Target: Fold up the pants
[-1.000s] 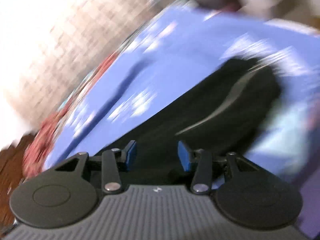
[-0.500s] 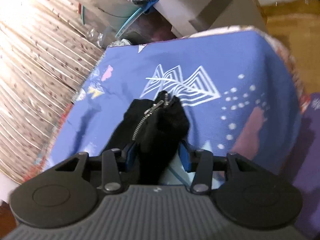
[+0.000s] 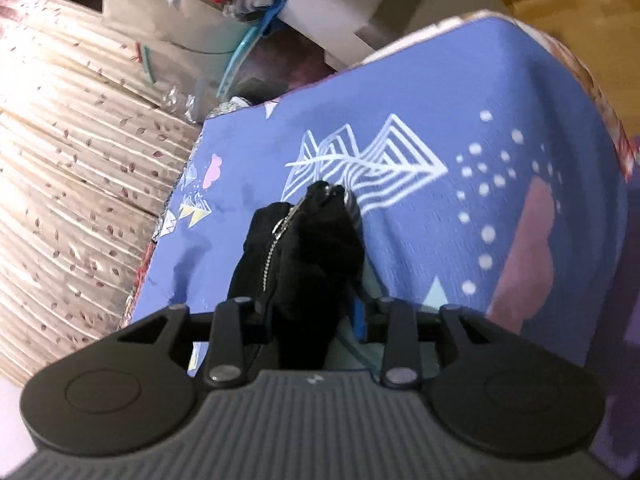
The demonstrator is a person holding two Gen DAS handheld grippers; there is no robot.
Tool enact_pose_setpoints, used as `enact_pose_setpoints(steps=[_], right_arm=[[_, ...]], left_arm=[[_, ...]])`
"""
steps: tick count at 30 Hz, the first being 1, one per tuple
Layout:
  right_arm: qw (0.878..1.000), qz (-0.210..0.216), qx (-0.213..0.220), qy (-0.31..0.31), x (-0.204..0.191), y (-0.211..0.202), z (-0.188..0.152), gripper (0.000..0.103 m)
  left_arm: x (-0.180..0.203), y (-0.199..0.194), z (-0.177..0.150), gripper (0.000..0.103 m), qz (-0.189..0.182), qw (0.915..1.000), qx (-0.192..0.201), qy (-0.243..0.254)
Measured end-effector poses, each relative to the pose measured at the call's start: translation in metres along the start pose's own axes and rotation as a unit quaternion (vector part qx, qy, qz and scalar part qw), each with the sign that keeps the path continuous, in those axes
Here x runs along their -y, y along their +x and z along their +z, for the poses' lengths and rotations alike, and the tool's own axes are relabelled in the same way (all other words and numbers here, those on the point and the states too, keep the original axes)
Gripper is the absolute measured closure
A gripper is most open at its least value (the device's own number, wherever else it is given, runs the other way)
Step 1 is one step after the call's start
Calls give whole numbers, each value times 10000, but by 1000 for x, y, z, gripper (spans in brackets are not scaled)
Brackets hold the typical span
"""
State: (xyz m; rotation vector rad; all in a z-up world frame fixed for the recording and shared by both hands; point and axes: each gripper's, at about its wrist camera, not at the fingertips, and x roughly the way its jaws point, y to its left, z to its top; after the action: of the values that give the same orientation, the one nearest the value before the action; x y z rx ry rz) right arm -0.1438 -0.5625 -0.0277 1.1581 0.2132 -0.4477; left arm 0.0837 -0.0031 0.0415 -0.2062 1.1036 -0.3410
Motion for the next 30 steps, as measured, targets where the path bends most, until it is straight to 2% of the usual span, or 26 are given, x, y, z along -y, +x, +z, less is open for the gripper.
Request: enact_pose_setpoints(steps=[1,3,6,9,11,13,14,16,17,18,19,20,21,23,26,28,29,30], right_arm=[[9999,89,-71,15,-5,1,3,86],[9995,257,-35,-201,-23,-6,6,88],[9938,595,-94,-931,-72,-18,2,88],[9701,894,-505,-2197,-130,-22,-19,88],[9401,1026,-931,-3115,-164,-17,-49,88],[8952,973,-1445,-4103,-188,-6,-90,87],[8665,883,-1784,-4578,-195,2,-116,86],[8277,598,-2267,-5098,-194,20,-156,81],[8094,337,-2547,-5281,-188,30,-174,71],[7980,129,-2654,-5409,-186,35,-184,65],[7932,60,-2556,-5527,-187,31,-189,63],[7945,102,-2489,-5538,-190,25,-187,60],[8029,257,-2469,-5419,-196,17,-180,51],[8205,686,-2362,-5160,-206,-3,-162,44],[8471,1182,-2280,-4653,-215,-17,-140,44],[8654,1192,-2244,-4318,-214,-9,-137,45],[8730,1071,-2252,-4191,-211,-2,-137,50],[8783,870,-2350,-4072,-205,9,-142,64]], left_arm=[[-1,-2,0,66,-6,10000,13,-12],[-6,-9,2,66,-81,9998,100,-133],[-24,-29,-3,66,-237,9985,340,-344],[-44,-47,-3,66,-379,9959,587,-581],[-62,-56,-3,65,-455,9936,731,-735],[-80,-68,-8,62,-459,9911,907,-865],[-88,-72,-11,61,-429,9900,975,-924],[-105,-80,-16,60,-365,9880,1060,-1066],[-117,-85,-21,59,-320,9864,1100,-1179],[-127,-89,-24,58,-281,9849,1135,-1274],[-137,-93,-27,55,-242,9832,1181,-1374],[-149,-101,-33,54,-196,9802,1269,-1506],[-159,-107,-36,50,-163,9776,1351,-1605],[-183,-119,-44,44,-86,9715,1513,-1825],[-209,-120,-47,35,-42,9624,1610,-2189],[-223,-116,-49,29,-132,9547,1584,-2518],[-226,-112,-51,29,-243,9510,1559,-2659],[-227,-106,-49,29,-346,9482,1537,-2758]])
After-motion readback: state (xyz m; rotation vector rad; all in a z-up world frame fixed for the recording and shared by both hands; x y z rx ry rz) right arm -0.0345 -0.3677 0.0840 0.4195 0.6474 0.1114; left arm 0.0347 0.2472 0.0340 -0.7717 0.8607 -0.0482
